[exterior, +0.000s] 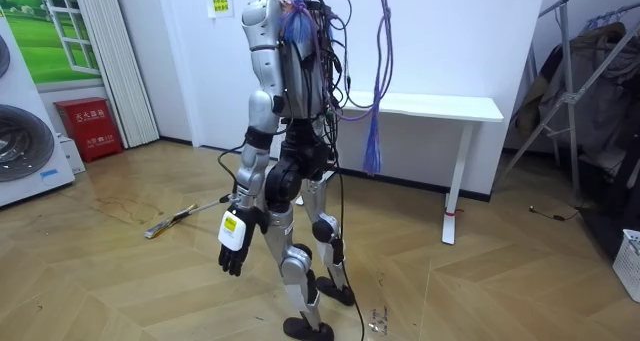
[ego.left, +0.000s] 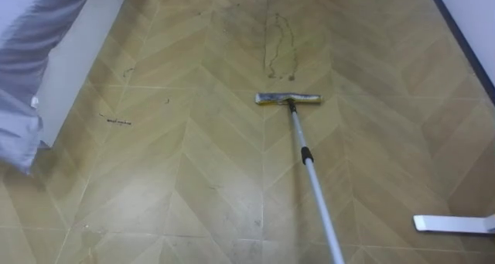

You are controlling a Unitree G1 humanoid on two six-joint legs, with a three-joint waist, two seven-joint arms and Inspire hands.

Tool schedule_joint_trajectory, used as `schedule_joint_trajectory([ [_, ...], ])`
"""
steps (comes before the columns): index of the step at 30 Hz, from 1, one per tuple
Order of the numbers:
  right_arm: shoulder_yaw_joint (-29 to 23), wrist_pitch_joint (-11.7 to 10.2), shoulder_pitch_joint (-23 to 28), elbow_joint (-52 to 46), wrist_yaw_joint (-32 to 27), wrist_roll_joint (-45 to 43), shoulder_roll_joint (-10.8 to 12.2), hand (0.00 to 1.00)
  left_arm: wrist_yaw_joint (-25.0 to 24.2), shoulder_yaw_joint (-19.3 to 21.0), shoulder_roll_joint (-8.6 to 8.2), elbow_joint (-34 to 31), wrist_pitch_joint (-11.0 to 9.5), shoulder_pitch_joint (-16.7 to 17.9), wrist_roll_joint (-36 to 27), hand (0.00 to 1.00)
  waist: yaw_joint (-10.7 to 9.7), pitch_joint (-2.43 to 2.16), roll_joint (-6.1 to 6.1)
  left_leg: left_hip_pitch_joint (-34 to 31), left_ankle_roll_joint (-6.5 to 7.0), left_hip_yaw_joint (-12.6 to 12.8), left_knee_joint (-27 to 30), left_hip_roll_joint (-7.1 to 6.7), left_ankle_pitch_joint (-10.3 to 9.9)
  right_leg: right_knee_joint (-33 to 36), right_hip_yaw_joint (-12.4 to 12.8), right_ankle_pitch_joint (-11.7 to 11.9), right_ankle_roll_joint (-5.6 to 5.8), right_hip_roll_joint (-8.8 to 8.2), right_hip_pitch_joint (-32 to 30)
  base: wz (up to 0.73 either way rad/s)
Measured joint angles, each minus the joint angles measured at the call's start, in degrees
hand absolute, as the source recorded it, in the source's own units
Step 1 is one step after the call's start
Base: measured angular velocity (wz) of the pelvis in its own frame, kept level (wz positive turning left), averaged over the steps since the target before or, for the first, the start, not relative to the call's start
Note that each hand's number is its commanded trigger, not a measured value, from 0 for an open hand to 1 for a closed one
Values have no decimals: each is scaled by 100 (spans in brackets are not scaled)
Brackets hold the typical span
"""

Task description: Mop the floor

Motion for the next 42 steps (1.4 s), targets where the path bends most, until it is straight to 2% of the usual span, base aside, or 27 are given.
schedule_joint_trajectory([
  [6,5,-144,-19,53,-117,1,3,100,18,-103,24,37,-17,-154,-2,0,-16,-3,6,-401,38,-3,49,-9,28,53,-28,10,1,-23,-389,0],
  [12,105,-366,-175,246,-286,153,4,100,126,-336,42,255,-150,-415,18,0,-25,8,22,-956,59,-91,146,-15,64,161,-66,22,0,-36,-934,4],
  [15,90,-485,-263,251,-368,229,-7,100,193,-444,27,284,-261,-538,9,0,-107,41,101,-1341,73,-258,265,-14,92,465,-165,17,-1,-63,-1372,22],
  [18,92,-514,-425,251,-469,271,-9,100,263,-555,33,416,-346,-694,-20,0,-146,91,142,-1662,78,-369,406,-5,102,1184,-181,-95,-29,-156,-1971,13],
  [19,90,-554,-461,252,-509,338,-17,100,301,-634,27,494,-363,-799,-118,0,-160,117,141,-1756,78,-483,476,-28,101,1482,-143,-191,-27,-231,-2188,27],
  [21,87,-555,-492,253,-565,460,-46,100,324,-693,24,610,-395,-941,-204,0,-159,132,167,-2013,76,-493,681,-114,99,1610,-83,-269,-59,-295,-2297,31],
  [22,74,-556,-533,271,-566,530,-84,100,322,-646,23,648,-447,-987,-207,0,-131,154,205,-2208,75,-489,856,-137,95,1688,-73,-281,-53,-307,-2421,16],
  [24,69,-555,-590,286,-567,642,-109,100,318,-594,47,698,-448,-984,-204,0,-122,159,215,-2421,75,-530,1066,-169,95,1934,-62,-333,-35,-358,-2621,16],
  [25,64,-554,-609,285,-561,739,-114,100,298,-563,49,727,-403,-984,-188,0,-101,170,229,-2544,75,-590,1288,-168,76,2206,-55,-411,-52,-407,-2746,27],
  [26,43,-551,-649,284,-548,824,-142,100,270,-559,54,731,-355,-982,-134,0,-49,220,303,-2718,78,-693,1711,-149,-51,2604,11,-530,-47,-419,-2986,22],
  [27,43,-534,-663,284,-567,848,-145,100,247,-567,72,731,-327,-975,-107,0,-1,214,305,-2843,50,-719,1971,-139,-160,2672,88,-633,-92,-392,-3050,0],
  [28,43,-448,-720,308,-624,864,-148,100,229,-568,129,743,-293,-966,-104,0,157,171,236,-3169,-51,-723,2605,-138,-399,2815,155,-938,-172,-369,-3125,-23],
  [29,-3,-416,-887,468,-661,855,-164,100,223,-568,167,784,-218,-962,-92,0,224,191,285,-3553,-87,-712,3276,-99,-598,3219,90,-1196,-202,-373,-3310,-18],
  [30,-12,-412,-958,538,-662,863,-170,100,219,-584,185,813,-157,-962,-94,0,239,214,330,-3732,-119,-705,3579,-98,-630,3437,63,-1298,-226,-374,-3393,0],
  [31,-13,-410,-1042,610,-623,923,-192,100,216,-662,233,903,-34,-955,-97,0,256,218,343,-3971,-128,-695,4139,-80,-635,3746,95,-1513,-286,-379,-3500,9],
  [32,-14,-310,-1176,744,-606,960,-202,100,216,-675,260,900,97,-895,-100,0,322,206,329,-4132,-128,-634,4626,0,-633,3947,169,-1743,-350,-362,-3494,0],
  [33,-12,-247,-1243,795,-605,1000,-208,100,214,-686,271,897,144,-849,-99,0,344,196,293,-4206,-131,-618,4851,14,-629,4050,226,-1908,-359,-346,-3490,-13],
  [34,-7,-143,-1343,892,-604,1015,-238,100,186,-699,269,905,171,-738,-96,0,419,212,275,-4331,-156,-619,5175,31,-670,4304,291,-2056,-407,-326,-3493,0],
  [36,5,-16,-1369,891,-596,1056,-311,100,85,-731,264,878,172,-617,-88,0,454,182,251,-4483,-127,-582,5079,-25,-781,4491,313,-2207,-429,-324,-3490,3],
  [37,21,44,-1386,899,-589,1110,-353,100,35,-732,252,803,170,-565,-84,0,499,177,241,-4650,-132,-462,4768,-24,-786,4520,312,-2242,-446,-320,-3473,-13],
  [38,94,77,-1371,894,-569,1131,-368,100,-18,-734,247,770,174,-481,-83,0,504,179,249,-4773,-128,-318,4230,-35,-747,4511,323,-2285,-417,-324,-3412,-18],
  [39,104,78,-1351,897,-552,1136,-368,100,-44,-734,243,771,179,-453,-89,0,502,189,236,-4815,-79,-271,3951,-57,-631,4501,331,-2314,-397,-325,-3362,-18],
  [40,143,83,-1278,897,-541,1155,-338,100,-57,-736,236,772,187,-407,-96,0,512,171,201,-4821,45,-182,3778,-124,-374,4493,406,-2399,-326,-386,-3272,-12],
  [41,176,69,-1132,903,-501,1234,-339,100,-58,-748,204,755,196,-410,-96,0,451,135,176,-4743,177,-97,3748,-150,-349,4435,451,-2454,-213,-416,-3197,-4],
  [42,176,62,-1077,909,-477,1263,-355,100,-58,-774,191,719,198,-430,-95,0,409,140,165,-4701,236,-55,3740,-182,-383,4416,463,-2468,-161,-455,-3156,0],
])
